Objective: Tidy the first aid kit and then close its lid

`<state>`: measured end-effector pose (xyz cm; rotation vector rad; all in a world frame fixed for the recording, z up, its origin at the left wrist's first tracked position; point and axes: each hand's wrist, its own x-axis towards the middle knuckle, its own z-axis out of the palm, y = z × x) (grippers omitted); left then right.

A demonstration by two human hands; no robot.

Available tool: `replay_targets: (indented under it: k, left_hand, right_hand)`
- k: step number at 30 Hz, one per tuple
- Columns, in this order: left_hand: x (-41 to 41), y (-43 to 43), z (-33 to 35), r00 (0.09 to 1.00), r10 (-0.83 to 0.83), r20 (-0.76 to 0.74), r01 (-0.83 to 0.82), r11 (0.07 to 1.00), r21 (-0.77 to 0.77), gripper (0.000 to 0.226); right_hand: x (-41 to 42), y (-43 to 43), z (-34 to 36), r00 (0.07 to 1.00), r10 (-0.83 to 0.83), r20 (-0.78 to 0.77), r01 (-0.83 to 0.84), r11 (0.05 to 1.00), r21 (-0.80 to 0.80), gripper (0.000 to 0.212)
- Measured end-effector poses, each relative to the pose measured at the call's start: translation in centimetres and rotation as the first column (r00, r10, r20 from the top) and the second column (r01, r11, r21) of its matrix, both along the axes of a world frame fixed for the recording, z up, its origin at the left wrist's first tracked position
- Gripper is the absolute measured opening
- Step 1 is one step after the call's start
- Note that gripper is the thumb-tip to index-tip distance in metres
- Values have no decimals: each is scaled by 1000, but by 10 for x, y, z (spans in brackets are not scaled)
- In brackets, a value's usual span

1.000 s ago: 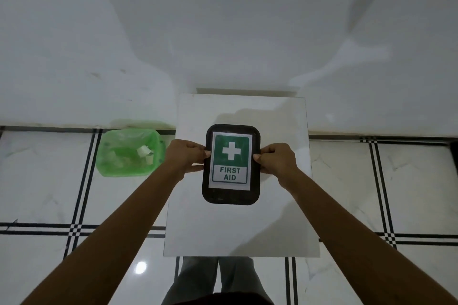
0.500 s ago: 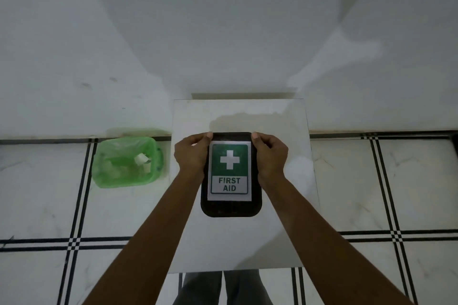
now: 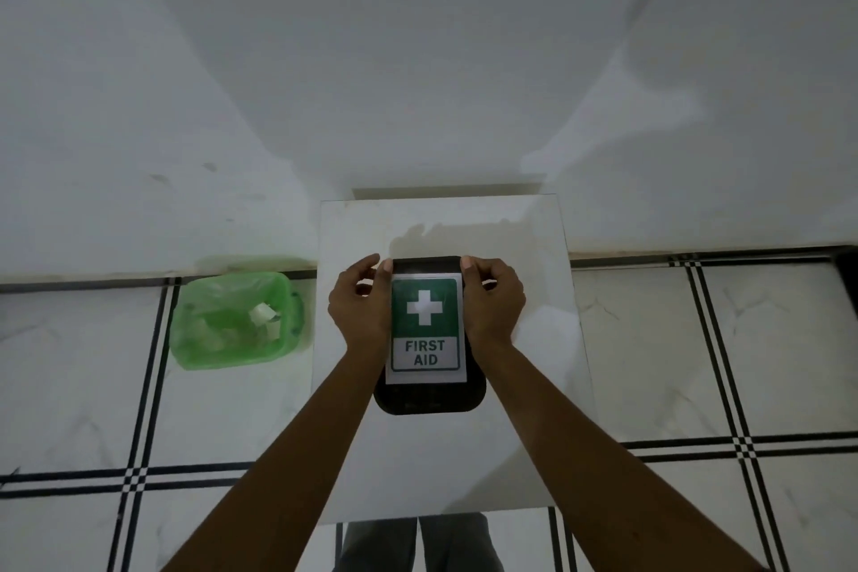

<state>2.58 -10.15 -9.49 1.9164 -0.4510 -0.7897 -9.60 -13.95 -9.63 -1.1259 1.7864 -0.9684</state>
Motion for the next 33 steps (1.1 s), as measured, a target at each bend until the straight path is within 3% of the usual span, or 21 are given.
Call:
replay_targets:
  k: [3,4,6,8,13,17,22,28,33]
  left_hand:
    - [-4,19,6,940,-239,242,237,971,37,41]
    - [-6,30,5,873,-356,332,346,934,93,45]
    - [-8,57,-2,653,-576,491,538,810,234,53]
    - [-10,81,-15,480,-706,521,638,688,346,58]
    - [-16,81,-24,502,-729,465,658,671,342,60]
    - [-18,79,-15,414,-772,482,595,630,498,63]
    - [-21,77,-8,384,-799,463,587,598,546,79]
    - [-19,78,-9,396,-810,433,597,586,548,71]
    - [-16,77,8,404,-821,403,619,570,541,79]
  right_hand:
    - [-7,19,7,970,182,-163,-193,979,-59,35]
    - [-10,31,7,944,250,-215,-267,962,-56,45]
    - [-15,60,2,853,390,-346,-427,903,-35,60]
    - [-20,83,-11,744,495,-449,-553,833,3,63]
    - [-22,83,-22,631,521,-575,-609,791,49,59]
    - [-24,78,-16,515,555,-654,-642,755,135,67]
    - [-23,77,-14,439,565,-698,-651,736,186,71]
    - [-26,77,-11,399,561,-726,-659,725,198,66]
    - [-26,83,10,470,581,-665,-648,738,187,68]
